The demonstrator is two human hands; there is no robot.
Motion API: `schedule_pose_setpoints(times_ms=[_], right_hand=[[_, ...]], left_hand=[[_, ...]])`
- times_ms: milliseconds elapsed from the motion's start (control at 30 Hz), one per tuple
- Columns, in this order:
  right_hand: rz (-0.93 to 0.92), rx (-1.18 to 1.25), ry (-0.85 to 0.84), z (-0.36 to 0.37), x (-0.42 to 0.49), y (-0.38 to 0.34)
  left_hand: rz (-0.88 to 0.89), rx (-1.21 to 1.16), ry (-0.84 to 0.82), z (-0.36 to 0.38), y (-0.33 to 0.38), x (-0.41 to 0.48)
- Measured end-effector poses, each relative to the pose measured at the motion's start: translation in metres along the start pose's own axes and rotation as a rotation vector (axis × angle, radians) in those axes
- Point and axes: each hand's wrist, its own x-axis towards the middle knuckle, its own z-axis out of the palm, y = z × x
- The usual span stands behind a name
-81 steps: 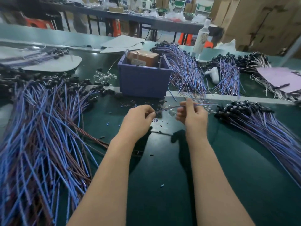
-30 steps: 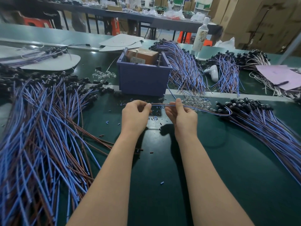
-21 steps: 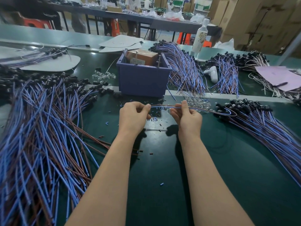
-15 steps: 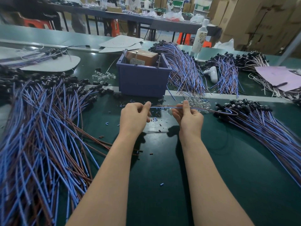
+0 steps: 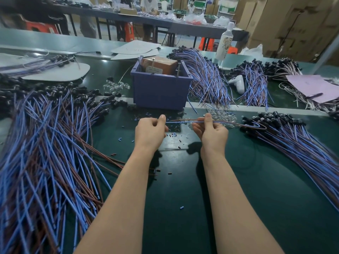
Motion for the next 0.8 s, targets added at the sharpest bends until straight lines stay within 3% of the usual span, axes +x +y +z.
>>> schedule_pose_setpoints(times_ms=[100,300,467,567,667,733,800], right_hand=[[0.011,0.003,-0.006,0.000,0.000,0.001],[0.032,0.078,0.076,-0.006,0.002,-0.008],[0.181,0.251,0.015,0.009,-0.010,-0.010],[0.279,0.346,-0.027,0.015,-0.016,-0.011],[0.175,-0.118,-0.143,0.025,-0.028,-0.006],[0.076,-0.419,-0.258,0.027,-0.036,-0.012],[0.017,-0.546,-0.412,0.026,-0.043,-0.022]], left_hand=[[-0.016,-0.047,0.009,0.001,-0.001,0.002],[0.023,0.068,0.217,-0.009,-0.003,0.004],[0.152,0.223,0.047,0.003,0.004,-0.004],[0.163,0.014,-0.136,0.009,0.010,-0.010],[0.179,-0.204,-0.177,0.019,0.016,-0.014],[0.140,-0.364,-0.111,0.017,0.017,-0.011],[0.087,-0.442,-0.009,0.008,0.013,-0.004]])
